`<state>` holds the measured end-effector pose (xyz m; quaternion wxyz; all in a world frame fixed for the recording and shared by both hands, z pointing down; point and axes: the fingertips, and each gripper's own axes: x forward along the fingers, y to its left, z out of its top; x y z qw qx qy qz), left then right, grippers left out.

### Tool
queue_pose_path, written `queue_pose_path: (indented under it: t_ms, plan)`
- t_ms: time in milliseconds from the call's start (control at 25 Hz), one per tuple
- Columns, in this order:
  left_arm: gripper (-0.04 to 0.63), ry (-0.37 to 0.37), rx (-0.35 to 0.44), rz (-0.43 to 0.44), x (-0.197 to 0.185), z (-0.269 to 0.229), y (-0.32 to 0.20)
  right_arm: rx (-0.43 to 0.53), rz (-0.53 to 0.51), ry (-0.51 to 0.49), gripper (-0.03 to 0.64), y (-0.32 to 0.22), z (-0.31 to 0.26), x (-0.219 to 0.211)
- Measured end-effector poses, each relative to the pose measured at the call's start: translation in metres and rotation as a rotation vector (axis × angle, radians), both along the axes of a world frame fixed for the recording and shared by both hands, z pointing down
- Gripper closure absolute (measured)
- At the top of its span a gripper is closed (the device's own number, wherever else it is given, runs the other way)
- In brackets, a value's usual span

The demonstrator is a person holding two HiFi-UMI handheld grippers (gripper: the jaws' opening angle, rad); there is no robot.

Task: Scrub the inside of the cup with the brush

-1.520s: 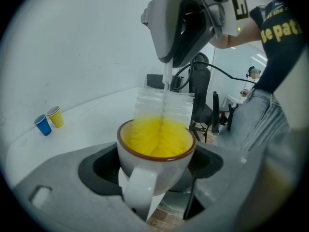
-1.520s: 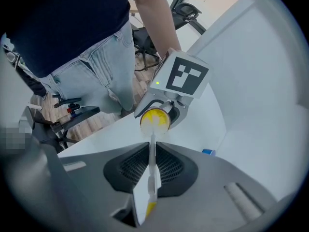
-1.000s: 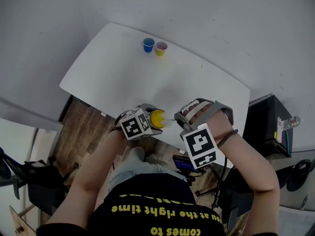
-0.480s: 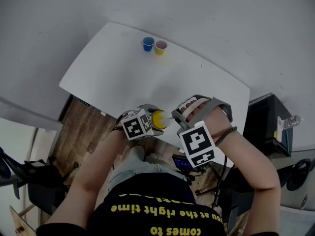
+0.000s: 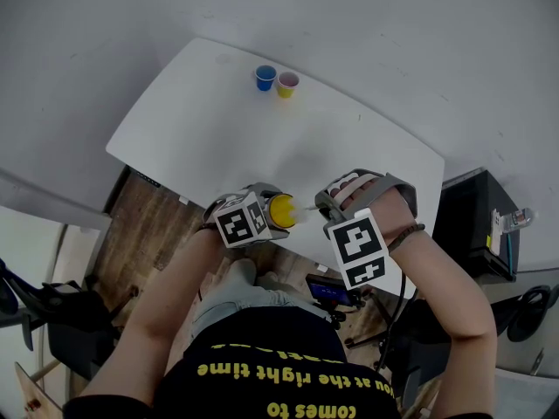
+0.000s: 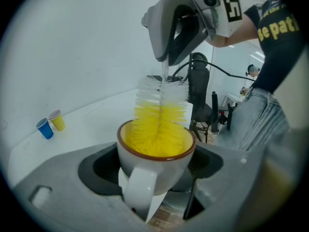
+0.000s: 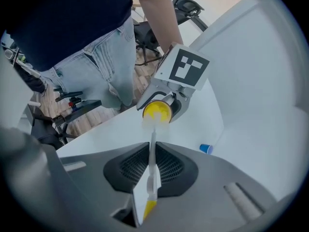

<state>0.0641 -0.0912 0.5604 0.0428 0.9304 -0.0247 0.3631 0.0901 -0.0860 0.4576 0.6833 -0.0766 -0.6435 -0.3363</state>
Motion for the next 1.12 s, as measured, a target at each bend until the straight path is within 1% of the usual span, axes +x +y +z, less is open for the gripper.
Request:
queue_pose_path:
  t_ms: [120,480,1000,1120]
  plan:
    - [0.184,-0.002,0.0,0.0,0.0,0.001,-0.001,-0.014,0.012,-0.016,0.568,0.004,0.0,-0.002]
    - [0.184,-0.003,0.005,0.009,0.001,0.002,0.001,-0.021,-0.003,-0.054,0.569,0.013,-0.002,-0.01]
    - [0.184,0.006,0.009,0.005,0.002,-0.001,0.002,-0.014,0.035,-0.086,0.568,0.009,-0.001,-0.013]
    - [0.184,0.005,0.017,0.007,0.002,-0.003,0.003,-0.016,0.062,-0.102,0.568,0.005,-0.003,-0.013]
